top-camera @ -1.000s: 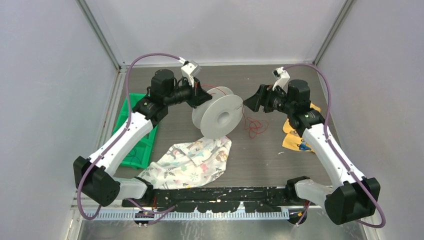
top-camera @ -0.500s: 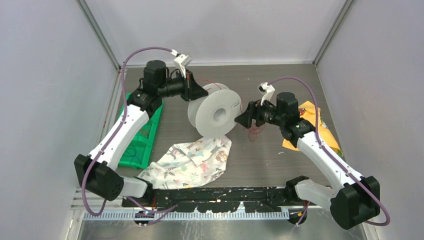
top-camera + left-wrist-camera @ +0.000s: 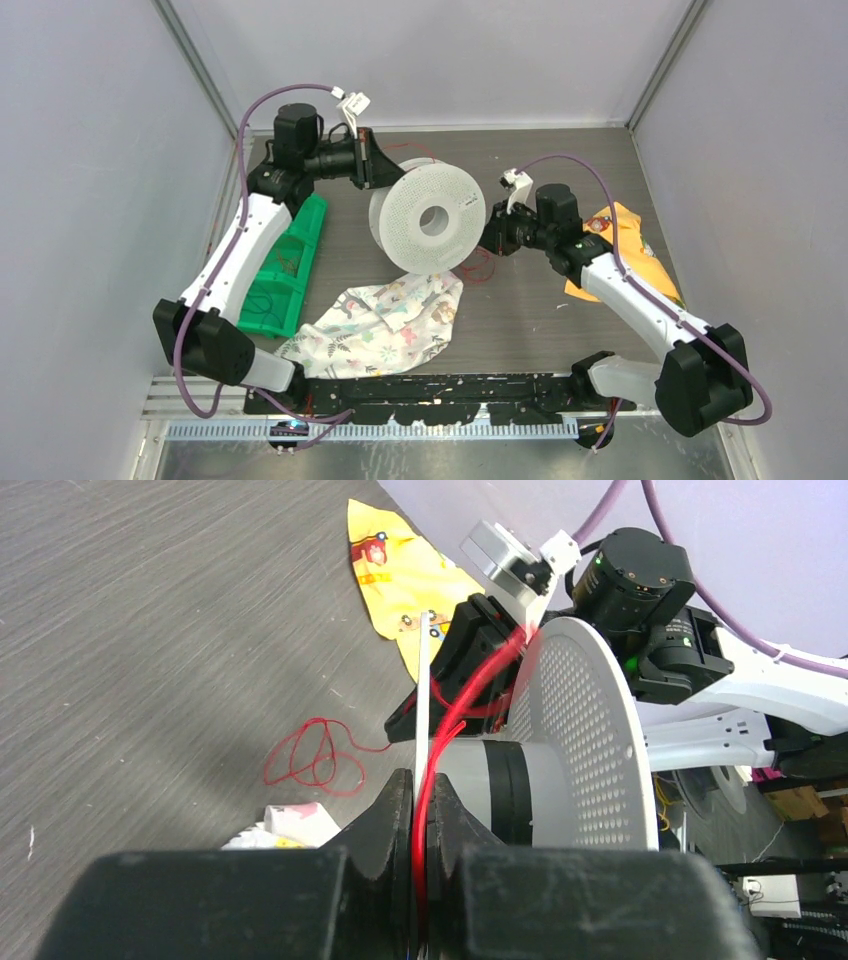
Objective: Wrap the cables
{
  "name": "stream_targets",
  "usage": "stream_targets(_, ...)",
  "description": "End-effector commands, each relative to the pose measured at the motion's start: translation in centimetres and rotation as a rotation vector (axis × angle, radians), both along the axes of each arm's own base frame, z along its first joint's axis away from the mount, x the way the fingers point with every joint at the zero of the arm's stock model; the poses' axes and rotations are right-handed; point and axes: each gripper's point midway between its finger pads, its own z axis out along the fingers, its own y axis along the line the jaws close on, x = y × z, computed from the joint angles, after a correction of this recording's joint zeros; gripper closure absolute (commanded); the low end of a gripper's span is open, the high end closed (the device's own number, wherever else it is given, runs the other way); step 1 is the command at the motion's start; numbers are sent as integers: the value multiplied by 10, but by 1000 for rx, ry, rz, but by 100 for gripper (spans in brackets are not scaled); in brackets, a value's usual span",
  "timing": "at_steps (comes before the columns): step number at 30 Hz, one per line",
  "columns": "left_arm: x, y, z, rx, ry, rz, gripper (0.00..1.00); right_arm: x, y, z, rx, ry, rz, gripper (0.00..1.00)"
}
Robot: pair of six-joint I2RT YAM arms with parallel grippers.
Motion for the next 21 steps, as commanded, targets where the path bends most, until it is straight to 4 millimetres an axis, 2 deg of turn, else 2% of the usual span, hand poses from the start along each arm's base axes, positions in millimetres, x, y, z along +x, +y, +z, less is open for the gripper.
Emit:
stream_targets(1,-21,5,47,-82,-92,-43,100,24,-2,36,20,-118,-79,98)
stream_targets(7,-17,15,47,-83,-93,-21,100,38,-34,53,-34,-178,-282,100)
stream_targets(12,-15,24,49,-100,-92,-7,100,38,-54,62,-65,-236,-369,99)
stream_targets(15,-15,25,55,-145,-78,-8,100,30,-50,66,-59,-229,-331,100)
stream_targets(21,8,20,78,-395,-30,39,100,15,-22,76,54,-117,-216,99)
